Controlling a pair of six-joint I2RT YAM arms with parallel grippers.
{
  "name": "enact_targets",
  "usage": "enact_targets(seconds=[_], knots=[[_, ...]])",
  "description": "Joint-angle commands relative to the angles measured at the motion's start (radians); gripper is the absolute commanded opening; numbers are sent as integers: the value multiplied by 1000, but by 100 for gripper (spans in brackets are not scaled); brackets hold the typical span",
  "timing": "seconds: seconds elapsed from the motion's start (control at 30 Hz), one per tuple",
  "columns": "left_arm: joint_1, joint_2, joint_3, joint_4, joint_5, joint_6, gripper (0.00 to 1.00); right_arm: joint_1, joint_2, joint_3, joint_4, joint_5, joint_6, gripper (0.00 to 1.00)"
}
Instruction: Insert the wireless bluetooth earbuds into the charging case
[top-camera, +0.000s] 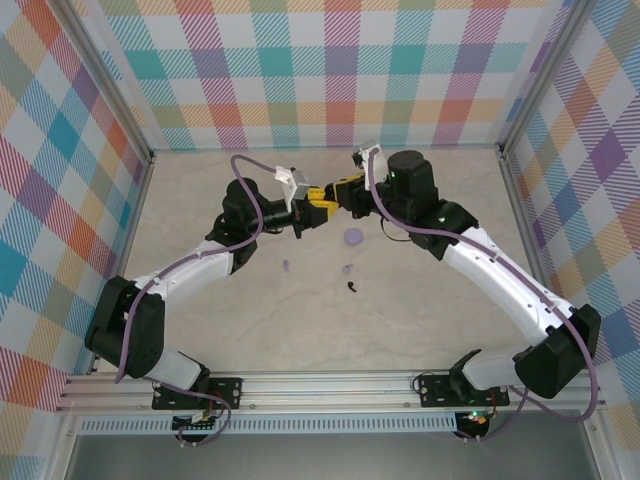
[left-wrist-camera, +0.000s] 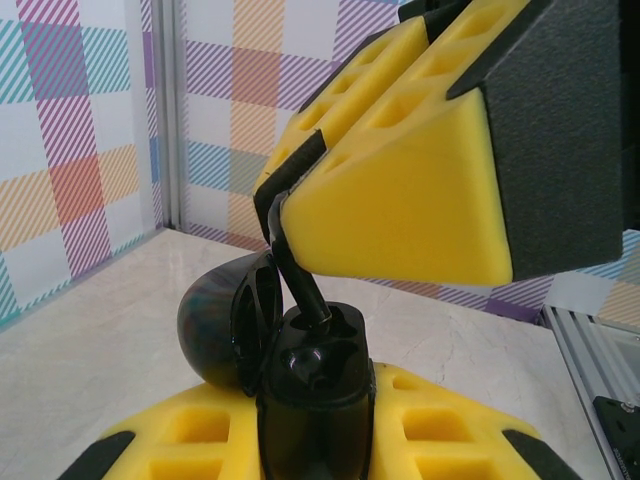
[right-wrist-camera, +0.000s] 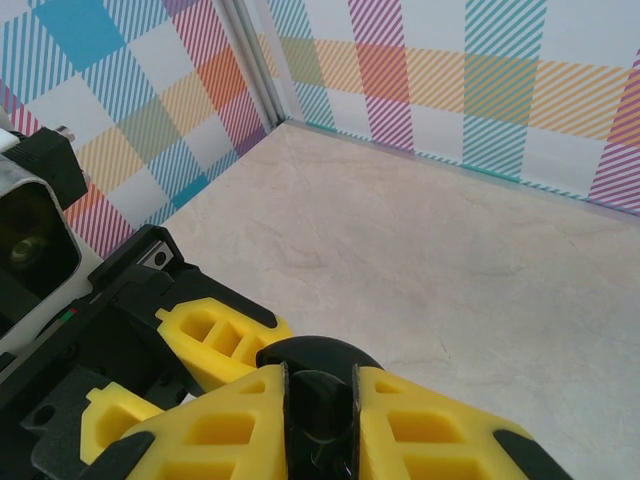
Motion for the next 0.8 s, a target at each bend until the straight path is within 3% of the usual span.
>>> enact_targets(seconds=[0.0, 0.5, 0.77], knots=[[-10, 7, 30, 16, 7, -12, 16, 9, 8, -2, 18, 9, -4, 20], [-10, 28, 46, 44, -12, -72, 16, 15, 3, -19, 6, 43, -14, 20], [-10, 9, 29, 36, -10, -23, 17, 16, -40, -29, 28, 42, -4, 20]])
